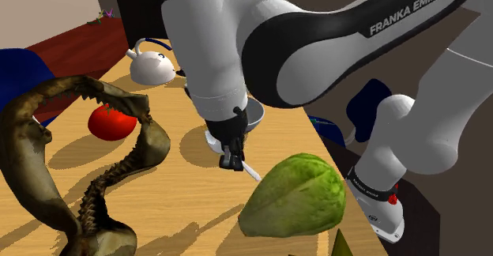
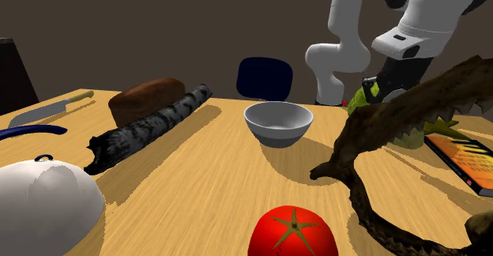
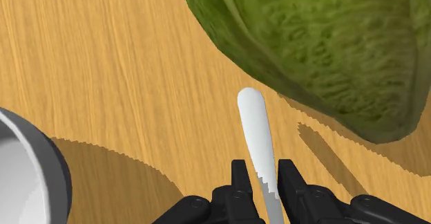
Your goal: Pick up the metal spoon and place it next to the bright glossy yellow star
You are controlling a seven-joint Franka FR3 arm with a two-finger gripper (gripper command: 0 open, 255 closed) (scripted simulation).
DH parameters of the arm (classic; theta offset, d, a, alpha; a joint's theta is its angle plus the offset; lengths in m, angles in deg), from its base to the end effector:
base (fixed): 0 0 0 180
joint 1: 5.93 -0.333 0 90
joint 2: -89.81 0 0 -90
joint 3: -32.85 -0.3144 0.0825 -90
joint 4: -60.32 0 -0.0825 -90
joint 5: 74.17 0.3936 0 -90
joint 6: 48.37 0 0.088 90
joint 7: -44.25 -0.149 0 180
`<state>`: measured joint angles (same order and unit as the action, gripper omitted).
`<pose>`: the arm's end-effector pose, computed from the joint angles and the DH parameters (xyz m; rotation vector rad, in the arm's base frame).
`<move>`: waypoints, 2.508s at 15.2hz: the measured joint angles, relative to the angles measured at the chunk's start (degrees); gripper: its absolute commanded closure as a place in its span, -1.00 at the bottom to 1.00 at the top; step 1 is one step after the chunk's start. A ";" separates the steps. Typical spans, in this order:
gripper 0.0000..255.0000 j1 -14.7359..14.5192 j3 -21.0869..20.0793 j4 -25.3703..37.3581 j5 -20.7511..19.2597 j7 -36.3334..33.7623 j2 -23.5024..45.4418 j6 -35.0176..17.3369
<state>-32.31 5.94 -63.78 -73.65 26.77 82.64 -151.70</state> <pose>0.2864 0.3878 0.3784 2.8098 0.8869 -0.2622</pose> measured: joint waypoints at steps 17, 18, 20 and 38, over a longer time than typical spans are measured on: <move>1.00 -11.17 -14.11 3.74 5.83 -23.39 3.29 0.19; 1.00 -11.87 -14.99 4.19 5.81 -25.05 4.01 -0.04; 1.00 -13.25 -16.71 6.39 4.94 -28.62 6.51 -0.01; 1.00 -24.75 -21.29 15.74 -4.60 -48.62 23.91 -4.28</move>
<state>-57.07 -15.35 -48.04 -78.25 -21.85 106.55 -155.98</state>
